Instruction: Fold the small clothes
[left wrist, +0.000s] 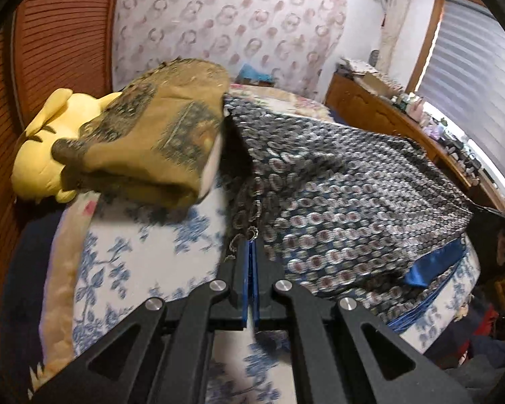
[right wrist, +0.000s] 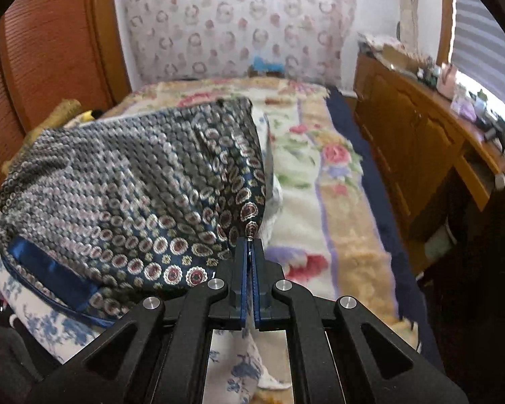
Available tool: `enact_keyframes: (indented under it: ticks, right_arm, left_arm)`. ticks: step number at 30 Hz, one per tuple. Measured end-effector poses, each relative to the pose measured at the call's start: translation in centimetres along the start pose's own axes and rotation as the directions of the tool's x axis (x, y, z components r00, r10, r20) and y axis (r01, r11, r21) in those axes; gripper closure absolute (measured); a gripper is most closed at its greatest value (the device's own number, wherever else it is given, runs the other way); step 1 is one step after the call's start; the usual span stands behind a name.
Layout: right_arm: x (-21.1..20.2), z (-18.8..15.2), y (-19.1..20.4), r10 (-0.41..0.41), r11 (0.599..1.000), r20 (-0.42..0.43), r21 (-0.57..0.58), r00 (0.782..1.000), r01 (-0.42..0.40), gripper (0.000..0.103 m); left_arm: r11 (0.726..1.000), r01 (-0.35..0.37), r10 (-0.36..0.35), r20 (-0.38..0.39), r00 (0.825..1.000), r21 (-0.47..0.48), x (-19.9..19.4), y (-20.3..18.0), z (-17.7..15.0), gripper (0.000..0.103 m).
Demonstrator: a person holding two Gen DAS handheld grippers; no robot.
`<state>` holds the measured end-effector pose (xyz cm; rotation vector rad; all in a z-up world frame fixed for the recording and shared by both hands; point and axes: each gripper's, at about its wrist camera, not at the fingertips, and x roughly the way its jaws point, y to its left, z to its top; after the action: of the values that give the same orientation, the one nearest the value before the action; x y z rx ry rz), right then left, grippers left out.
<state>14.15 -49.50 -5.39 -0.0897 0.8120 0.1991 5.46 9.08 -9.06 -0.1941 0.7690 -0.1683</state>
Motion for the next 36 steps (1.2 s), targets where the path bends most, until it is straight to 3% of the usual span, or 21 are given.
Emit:
enact_keyframes:
  ticks: [6, 9, 13, 17, 26, 36]
  right_arm:
    - [0.5, -0.7, -0.3, -0.01, 1.0, -0.013, 0.014, 1.0, 0.01, 0.103]
    - [0.4, -0.6, 0.1, -0.026, 1.0, 0.0, 0.012, 1.0, 0.026, 0.102]
    - [-0.5, -0.4, 1.2, -0.046, 0.999, 0.038, 0.001, 0.998, 0.046, 0.086]
    - [-1.5, -0.2, 2.9, -0.038, 0.999, 0.083, -0.013, 0.996, 0.039, 0.07]
    - [-0.5, -0.4, 9.7, 0.088, 0.992, 0.095, -0.098, 0.992, -0.078, 0.049]
    - [3.1, -2.0, 15.7, 0.16, 0.975, 0.028, -0.163, 0.987, -0.154, 0.044]
  left_arm:
    - [1.0, -0.021, 0.02, 0.017, 1.0, 0.012, -0.2, 0.2, 0.2, 0.103]
    - [1.0, -0.002, 0.001, 0.02, 1.0, 0.019, -0.4, 0.1, 0.5, 0.098]
    - [0.999, 0.007, -0.008, 0.037, 0.999, 0.032, -0.7, -0.5, 0.9, 0.077]
    - [1.0, 0.019, -0.019, 0.012, 1.0, 0.023, 0.3, -0.5, 1.1, 0.07]
    - [1.0, 0.014, -0.016, -0.081, 0.997, -0.024, 3.7, 0.2, -0.1, 0.07]
    - [1.0, 0.018, -0.018, -0.096, 0.995, -0.006, 3.9, -0.5, -0.7, 0.07]
